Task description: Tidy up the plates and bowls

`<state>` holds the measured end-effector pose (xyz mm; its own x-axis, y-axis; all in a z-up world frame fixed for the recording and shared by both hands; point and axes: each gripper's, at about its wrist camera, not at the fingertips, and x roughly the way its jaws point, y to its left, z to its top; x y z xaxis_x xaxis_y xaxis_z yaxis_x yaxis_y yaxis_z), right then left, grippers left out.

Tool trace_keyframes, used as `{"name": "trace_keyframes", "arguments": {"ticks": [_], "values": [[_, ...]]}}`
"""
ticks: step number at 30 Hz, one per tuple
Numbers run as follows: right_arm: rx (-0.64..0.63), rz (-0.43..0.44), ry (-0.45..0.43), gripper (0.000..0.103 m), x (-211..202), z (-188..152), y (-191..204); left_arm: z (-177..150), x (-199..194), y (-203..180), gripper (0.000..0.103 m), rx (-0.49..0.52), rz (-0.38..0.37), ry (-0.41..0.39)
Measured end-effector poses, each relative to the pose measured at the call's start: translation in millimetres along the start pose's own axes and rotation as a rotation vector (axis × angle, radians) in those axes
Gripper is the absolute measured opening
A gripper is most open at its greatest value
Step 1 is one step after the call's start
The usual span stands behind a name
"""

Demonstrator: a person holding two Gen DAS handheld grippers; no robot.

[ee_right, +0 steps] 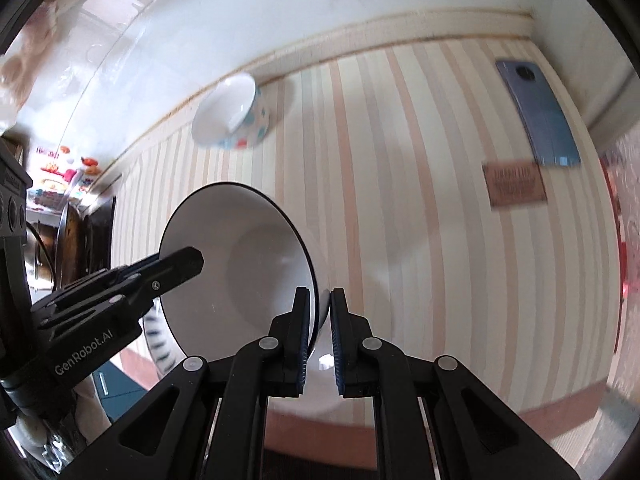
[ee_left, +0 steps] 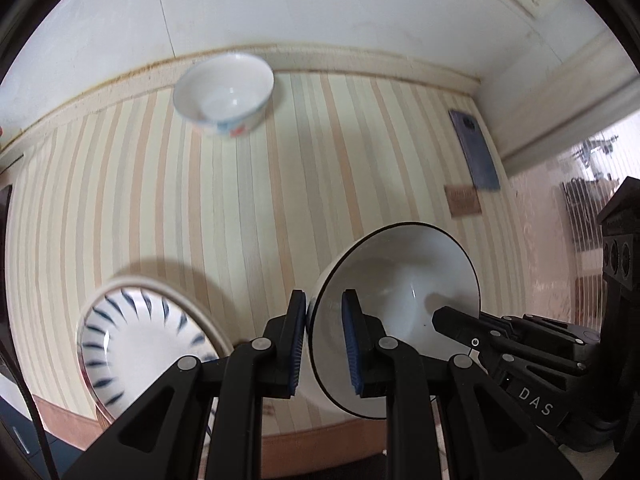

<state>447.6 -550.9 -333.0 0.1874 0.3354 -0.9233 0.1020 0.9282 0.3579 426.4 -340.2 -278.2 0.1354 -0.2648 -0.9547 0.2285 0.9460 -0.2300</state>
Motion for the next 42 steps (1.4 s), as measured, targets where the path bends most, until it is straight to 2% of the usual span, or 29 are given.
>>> {"name": "trace_keyframes", "arguments": {"ticks": [5,12,29,42], "values": [[0.037,0.011,0.049,0.011,14,-33,-10,-22,13,-1,0.016,0.012,0.008,0.047],[0.058,0.001,0.089,0.011,33,-54,-18,-35,34,-2,0.016,0.033,0.036,0.092],[0.065,-0.019,0.125,0.012,52,-45,-17,-34,55,-1,0.016,0.035,0.072,0.127],[0.066,-0.027,0.15,0.014,54,-38,-15,-34,63,3,0.016,0.006,0.061,0.149]]}}
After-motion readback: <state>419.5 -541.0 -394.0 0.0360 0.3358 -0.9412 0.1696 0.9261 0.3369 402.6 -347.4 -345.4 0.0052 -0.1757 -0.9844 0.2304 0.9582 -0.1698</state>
